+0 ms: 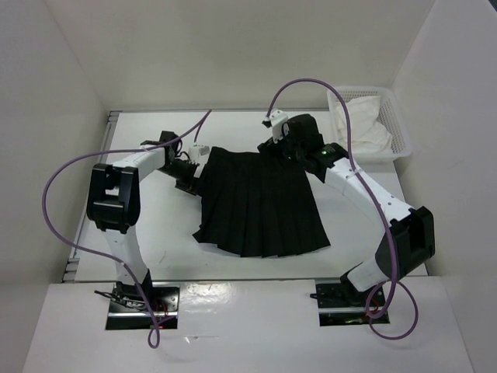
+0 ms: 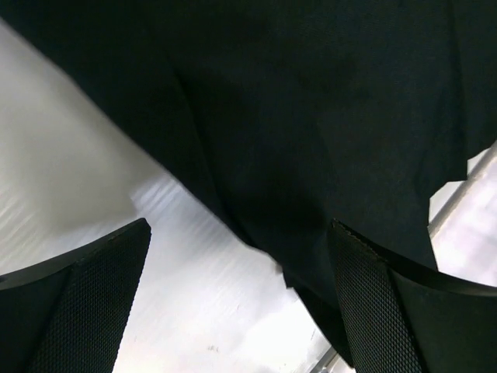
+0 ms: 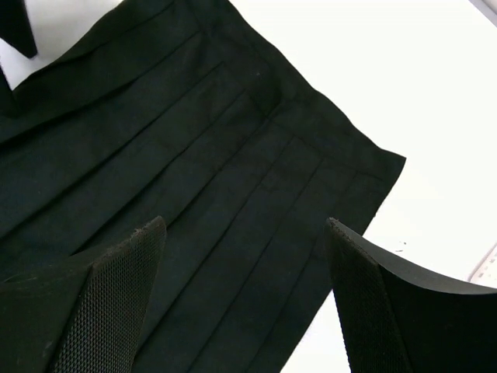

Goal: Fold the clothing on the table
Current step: Flatten the skirt out

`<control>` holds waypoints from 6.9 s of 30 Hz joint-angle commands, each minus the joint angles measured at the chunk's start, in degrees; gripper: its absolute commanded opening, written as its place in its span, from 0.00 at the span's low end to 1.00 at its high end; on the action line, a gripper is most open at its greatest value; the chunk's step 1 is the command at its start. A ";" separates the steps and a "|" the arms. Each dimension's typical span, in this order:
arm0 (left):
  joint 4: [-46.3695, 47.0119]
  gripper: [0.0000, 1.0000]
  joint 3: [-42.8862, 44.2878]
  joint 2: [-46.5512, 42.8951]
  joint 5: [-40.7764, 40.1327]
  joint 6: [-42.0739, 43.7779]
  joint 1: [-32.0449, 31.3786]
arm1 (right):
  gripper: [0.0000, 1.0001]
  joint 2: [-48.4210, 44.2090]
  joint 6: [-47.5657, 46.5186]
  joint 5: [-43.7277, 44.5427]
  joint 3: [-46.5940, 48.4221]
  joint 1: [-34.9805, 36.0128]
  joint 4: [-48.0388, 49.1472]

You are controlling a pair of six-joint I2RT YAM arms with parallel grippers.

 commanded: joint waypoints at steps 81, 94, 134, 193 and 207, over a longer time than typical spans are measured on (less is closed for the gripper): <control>0.08 0.90 -1.50 -1.16 -12.68 -1.12 -5.27 | 0.99 15.77 -8.63 12.03 -4.34 -2.19 3.00; 0.08 1.00 2.64 2.79 -18.84 -2.18 -5.27 | 0.99 21.84 -9.24 8.06 2.43 -1.66 -11.15; -2.12 1.00 16.78 7.70 -25.96 -1.13 -5.27 | 0.99 35.46 -13.20 -9.50 -1.44 17.75 -25.38; -3.70 1.00 -4.40 -6.00 -17.88 -1.04 -3.60 | 1.00 30.44 4.12 8.69 16.92 -2.36 -16.87; -3.70 1.00 -4.40 -4.33 -19.54 -1.57 -3.60 | 1.00 40.73 1.13 6.93 28.18 -9.04 -16.34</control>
